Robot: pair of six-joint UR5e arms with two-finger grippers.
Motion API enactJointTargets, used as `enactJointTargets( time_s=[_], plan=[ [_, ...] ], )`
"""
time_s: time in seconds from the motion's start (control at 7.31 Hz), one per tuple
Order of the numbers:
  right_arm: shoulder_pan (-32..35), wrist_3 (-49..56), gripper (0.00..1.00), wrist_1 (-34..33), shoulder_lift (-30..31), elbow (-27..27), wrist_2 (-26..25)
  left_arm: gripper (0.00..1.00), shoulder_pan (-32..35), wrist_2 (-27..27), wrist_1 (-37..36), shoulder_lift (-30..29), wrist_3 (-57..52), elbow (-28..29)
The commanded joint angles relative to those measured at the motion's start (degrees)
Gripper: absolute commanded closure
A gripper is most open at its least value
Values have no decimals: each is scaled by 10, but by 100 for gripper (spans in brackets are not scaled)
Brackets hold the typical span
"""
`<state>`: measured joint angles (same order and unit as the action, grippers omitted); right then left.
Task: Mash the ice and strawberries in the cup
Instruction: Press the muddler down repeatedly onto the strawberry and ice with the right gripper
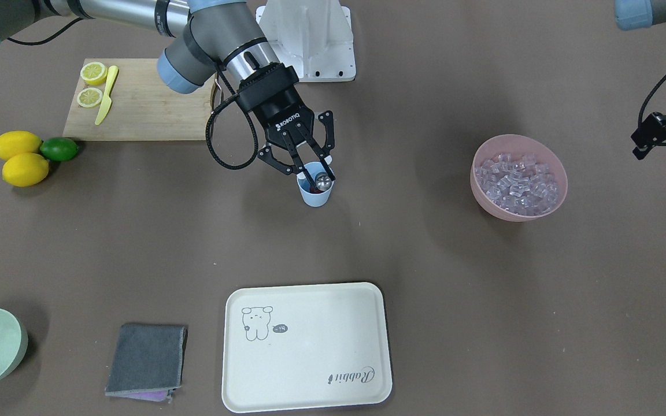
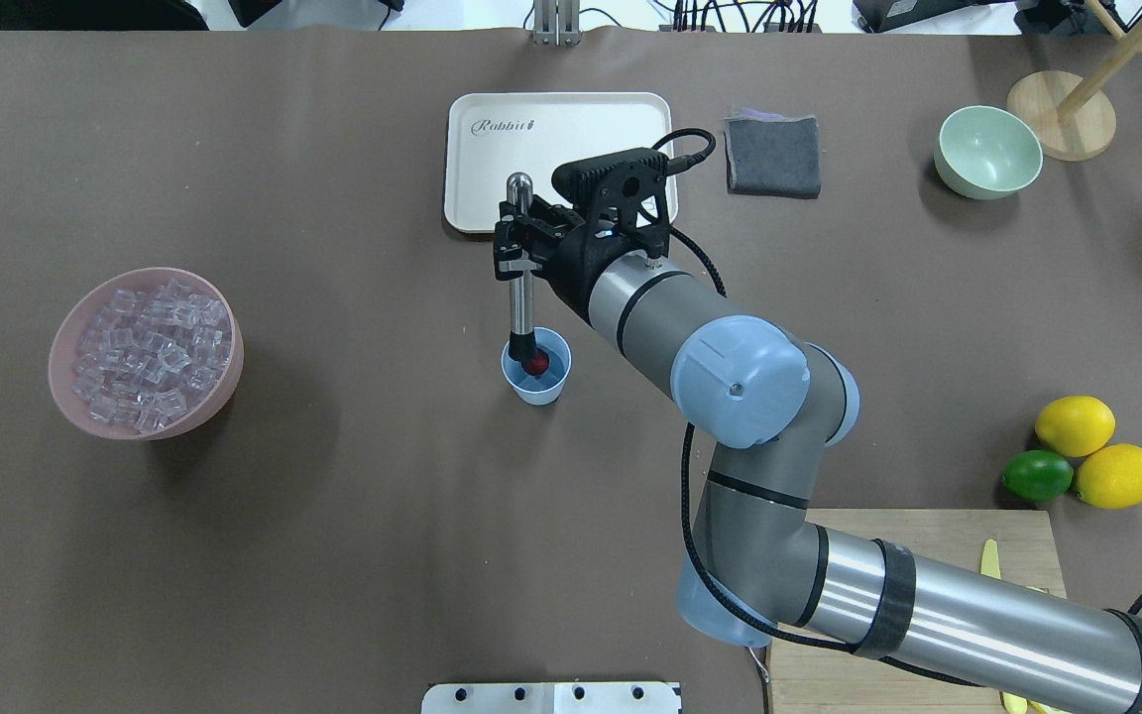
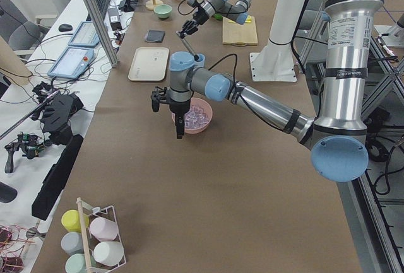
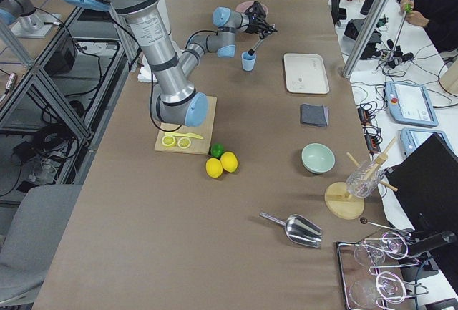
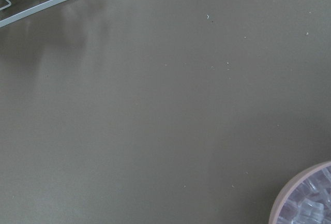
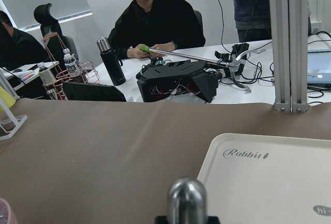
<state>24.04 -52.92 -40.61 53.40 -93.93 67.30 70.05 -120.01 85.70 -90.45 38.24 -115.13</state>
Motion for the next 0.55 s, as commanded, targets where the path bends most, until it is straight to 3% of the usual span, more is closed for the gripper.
enactJointTargets(
  time_s=[0.0, 0.41],
  plan=[
    [-12, 5, 100, 11, 6, 3, -12, 2, 0, 0, 0, -3, 12, 2],
    [-15, 29, 100, 11, 10, 15, -36, 2, 0, 0, 0, -3, 21, 0]
  ],
)
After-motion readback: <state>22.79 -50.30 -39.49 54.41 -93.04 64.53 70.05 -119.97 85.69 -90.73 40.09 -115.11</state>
